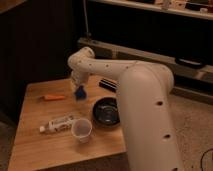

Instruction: Place the white sponge in the ceramic cup

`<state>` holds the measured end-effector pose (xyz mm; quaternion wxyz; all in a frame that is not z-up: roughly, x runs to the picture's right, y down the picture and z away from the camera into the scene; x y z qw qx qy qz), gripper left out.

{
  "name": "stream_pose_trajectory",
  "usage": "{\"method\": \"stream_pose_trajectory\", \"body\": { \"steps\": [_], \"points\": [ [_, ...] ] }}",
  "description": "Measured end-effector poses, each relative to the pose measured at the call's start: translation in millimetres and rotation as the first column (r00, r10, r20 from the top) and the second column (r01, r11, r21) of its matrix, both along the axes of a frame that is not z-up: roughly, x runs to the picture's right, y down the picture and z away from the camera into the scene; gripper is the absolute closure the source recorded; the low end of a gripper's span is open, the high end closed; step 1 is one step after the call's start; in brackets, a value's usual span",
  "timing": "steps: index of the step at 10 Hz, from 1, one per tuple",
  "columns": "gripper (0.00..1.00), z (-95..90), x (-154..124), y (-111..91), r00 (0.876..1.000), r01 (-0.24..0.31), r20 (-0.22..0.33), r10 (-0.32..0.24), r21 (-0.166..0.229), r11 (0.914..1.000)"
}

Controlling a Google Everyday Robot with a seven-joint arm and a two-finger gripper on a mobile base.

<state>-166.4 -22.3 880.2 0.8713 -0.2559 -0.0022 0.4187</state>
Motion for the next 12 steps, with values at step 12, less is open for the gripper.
{"method": "stream_pose_trajectory", "body": {
  "steps": [12],
  "points": [
    [0.39,57.4,-10,17,0.998,0.062,0.002,-0.062,-0.001,0.9981]
  ]
}}
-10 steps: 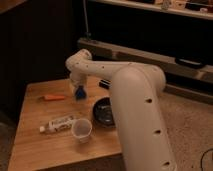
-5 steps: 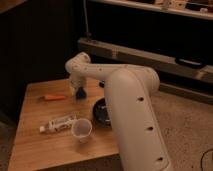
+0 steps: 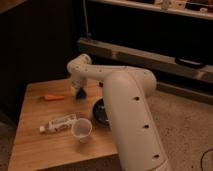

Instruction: Place the white sponge in the ceramic cup

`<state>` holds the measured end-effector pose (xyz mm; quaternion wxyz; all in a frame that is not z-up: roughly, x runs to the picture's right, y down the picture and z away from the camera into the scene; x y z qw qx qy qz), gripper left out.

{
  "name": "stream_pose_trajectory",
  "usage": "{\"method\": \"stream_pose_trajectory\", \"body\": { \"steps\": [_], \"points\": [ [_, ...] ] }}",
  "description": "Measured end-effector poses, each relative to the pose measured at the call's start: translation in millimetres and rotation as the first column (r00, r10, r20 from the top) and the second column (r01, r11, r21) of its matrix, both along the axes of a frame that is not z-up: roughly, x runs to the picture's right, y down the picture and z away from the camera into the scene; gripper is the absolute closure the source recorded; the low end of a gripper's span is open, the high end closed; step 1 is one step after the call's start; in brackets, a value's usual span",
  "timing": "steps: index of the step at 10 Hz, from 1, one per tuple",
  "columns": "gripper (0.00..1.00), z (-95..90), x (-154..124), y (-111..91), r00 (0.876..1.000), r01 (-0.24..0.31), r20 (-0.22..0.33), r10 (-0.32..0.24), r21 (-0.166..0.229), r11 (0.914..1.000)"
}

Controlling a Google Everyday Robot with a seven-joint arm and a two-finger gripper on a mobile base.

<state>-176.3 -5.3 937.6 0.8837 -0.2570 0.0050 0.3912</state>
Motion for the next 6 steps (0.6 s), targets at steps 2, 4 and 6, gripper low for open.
{"method": "stream_pose_trajectory", "body": {
  "steps": [2,4,6],
  "points": [
    [0.39,0.7,2.0,-0.7,1.0,0.001,-0.003,-0.001,0.002,1.0],
    [0.39,0.5,0.8,-0.6,1.0,0.002,-0.002,-0.002,0.003,1.0],
    [0.39,0.7,1.3,-0.5,1.0,0.002,-0.002,-0.002,0.003,1.0]
  ]
}}
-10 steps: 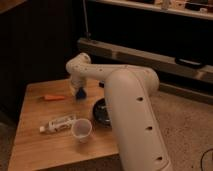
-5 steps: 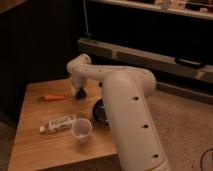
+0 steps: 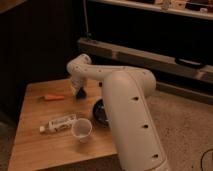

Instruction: Place the white sponge in the ceramic cup

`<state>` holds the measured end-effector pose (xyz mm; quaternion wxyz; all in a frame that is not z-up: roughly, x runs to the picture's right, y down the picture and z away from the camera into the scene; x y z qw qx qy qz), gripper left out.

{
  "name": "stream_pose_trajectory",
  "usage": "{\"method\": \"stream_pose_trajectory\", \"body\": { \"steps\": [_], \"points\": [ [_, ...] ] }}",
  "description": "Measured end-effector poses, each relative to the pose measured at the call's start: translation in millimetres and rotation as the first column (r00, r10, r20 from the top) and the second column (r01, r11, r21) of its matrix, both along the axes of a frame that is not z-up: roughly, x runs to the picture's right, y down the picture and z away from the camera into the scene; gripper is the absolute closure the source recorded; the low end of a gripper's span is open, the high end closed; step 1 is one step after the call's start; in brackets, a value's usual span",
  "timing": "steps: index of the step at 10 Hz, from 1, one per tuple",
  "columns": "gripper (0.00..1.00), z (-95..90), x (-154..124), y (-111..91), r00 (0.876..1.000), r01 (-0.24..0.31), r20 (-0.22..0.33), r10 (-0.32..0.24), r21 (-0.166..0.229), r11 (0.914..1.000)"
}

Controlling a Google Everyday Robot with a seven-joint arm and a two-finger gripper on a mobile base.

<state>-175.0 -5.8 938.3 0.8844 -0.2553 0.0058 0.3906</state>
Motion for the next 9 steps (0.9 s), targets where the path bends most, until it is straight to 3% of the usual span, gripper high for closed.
{"method": "stream_pose_trajectory", "body": {
  "steps": [5,9],
  "points": [
    [0.39,1.9,-6,-12,0.999,-0.035,0.014,0.035,0.0,0.9994],
    [0.39,14.5,-13,-4,0.999,-0.043,-0.013,0.043,-0.023,0.9988]
  ]
}}
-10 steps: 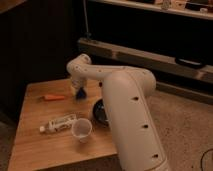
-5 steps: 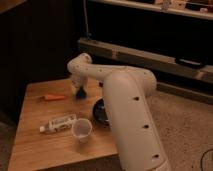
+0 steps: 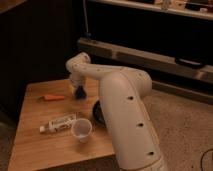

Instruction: Place the white sponge in the ceramic cup

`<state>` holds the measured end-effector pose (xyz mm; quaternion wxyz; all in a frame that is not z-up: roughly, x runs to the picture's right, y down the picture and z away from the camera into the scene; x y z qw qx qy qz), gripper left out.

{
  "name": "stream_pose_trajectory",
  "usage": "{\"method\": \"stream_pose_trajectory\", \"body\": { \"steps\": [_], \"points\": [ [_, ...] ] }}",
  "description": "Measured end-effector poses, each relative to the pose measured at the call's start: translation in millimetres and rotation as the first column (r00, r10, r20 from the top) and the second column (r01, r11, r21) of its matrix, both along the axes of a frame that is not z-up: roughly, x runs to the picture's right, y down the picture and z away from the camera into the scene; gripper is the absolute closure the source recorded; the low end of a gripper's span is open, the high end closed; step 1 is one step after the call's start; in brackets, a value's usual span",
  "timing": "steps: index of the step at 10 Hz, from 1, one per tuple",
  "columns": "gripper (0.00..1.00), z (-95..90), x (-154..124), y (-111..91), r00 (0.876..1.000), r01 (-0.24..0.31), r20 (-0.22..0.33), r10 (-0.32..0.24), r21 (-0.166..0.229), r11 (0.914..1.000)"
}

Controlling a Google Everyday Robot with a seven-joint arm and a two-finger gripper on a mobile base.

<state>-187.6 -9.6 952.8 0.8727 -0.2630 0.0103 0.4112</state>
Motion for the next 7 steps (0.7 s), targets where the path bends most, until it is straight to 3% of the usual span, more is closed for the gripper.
{"method": "stream_pose_trajectory", "body": {
  "steps": [7],
  "points": [
    [0.39,27.3,2,19,0.999,-0.003,-0.051,0.002,-0.024,0.9997]
  ]
}}
